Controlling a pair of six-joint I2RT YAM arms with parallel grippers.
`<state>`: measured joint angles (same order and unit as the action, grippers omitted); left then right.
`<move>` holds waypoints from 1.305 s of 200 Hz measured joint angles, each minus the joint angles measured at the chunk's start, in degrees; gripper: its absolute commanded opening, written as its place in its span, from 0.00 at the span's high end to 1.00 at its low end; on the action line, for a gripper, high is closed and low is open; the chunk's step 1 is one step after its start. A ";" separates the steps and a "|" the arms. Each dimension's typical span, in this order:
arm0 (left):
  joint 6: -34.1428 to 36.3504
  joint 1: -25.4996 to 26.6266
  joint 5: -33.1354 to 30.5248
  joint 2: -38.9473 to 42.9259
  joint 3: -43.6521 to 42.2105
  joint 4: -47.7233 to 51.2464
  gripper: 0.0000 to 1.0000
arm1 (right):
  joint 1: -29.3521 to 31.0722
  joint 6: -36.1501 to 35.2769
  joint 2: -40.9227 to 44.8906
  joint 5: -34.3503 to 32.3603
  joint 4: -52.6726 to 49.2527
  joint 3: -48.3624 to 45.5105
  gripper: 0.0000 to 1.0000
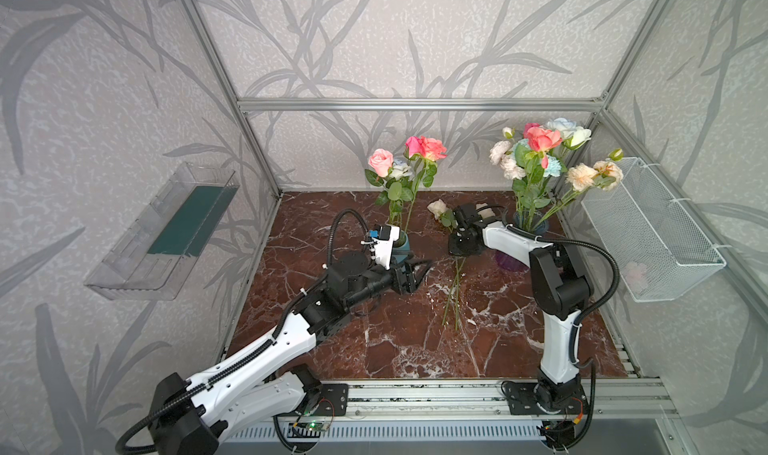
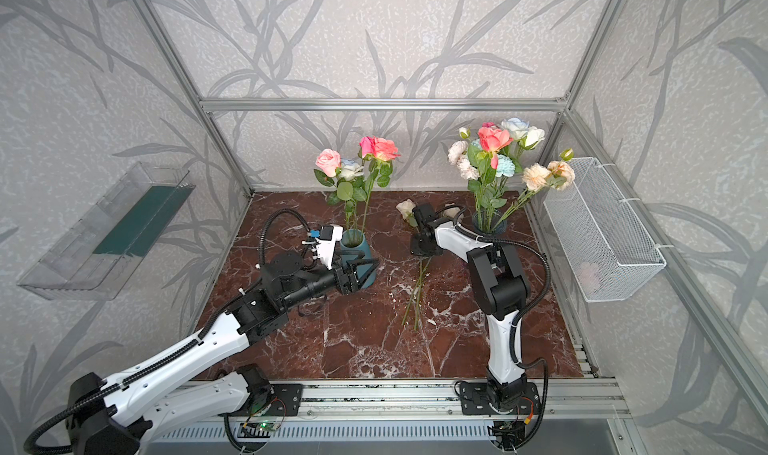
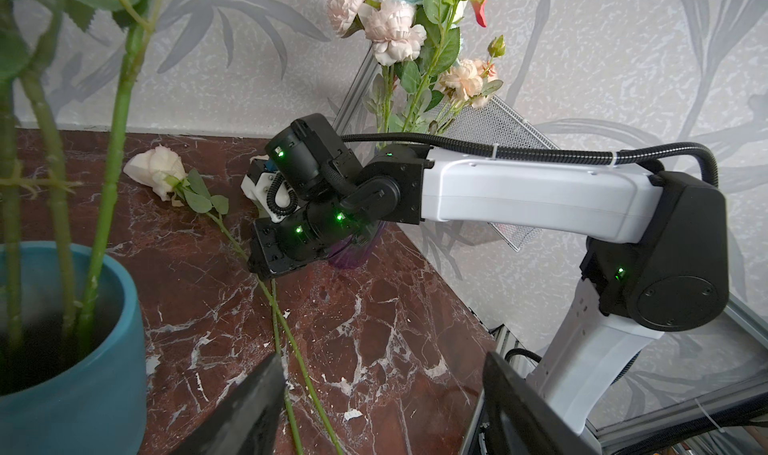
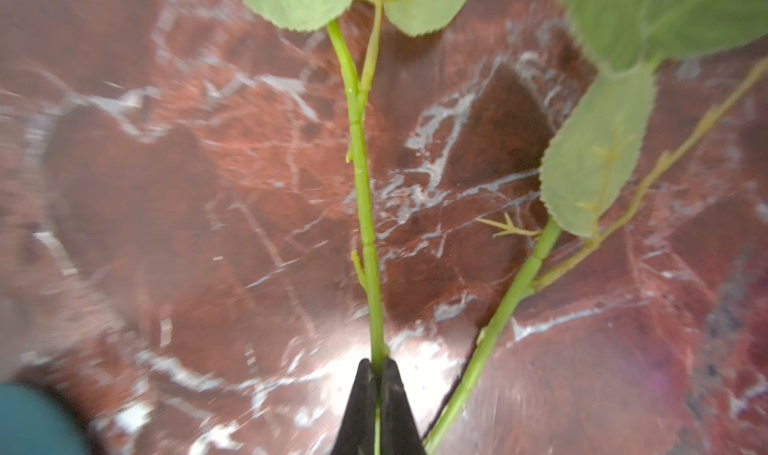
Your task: Arrange the flowers into the vase
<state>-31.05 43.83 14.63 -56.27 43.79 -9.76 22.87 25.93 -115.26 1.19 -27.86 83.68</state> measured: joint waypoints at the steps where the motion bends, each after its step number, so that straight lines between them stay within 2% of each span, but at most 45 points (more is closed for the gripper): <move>1: 0.00 0.00 0.00 0.02 0.00 0.00 0.24 | 0.02 0.04 0.13 0.00 0.04 -0.02 1.00; 104: 1.11 -0.07 -1.01 0.81 0.00 0.15 0.21 | 1.53 3.34 22.77 3.17 11.98 -15.21 1.00; 152: 1.55 -0.07 0.11 0.09 0.00 0.04 0.21 | 5.22 5.11 35.39 3.30 18.29 -23.17 1.00; 214: 0.81 -0.07 7.50 -6.38 1.29 -0.72 0.21 | 11.13 8.83 52.76 -1.25 26.25 -33.86 1.00; 261: -2.01 0.35 16.24 -12.68 2.03 -4.57 0.22 | 19.47 13.31 64.98 -8.63 31.32 -43.41 1.00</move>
<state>-33.06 44.18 30.87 -68.95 45.82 -14.33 42.35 39.24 -50.28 -7.44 3.46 40.27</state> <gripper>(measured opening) 0.782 0.048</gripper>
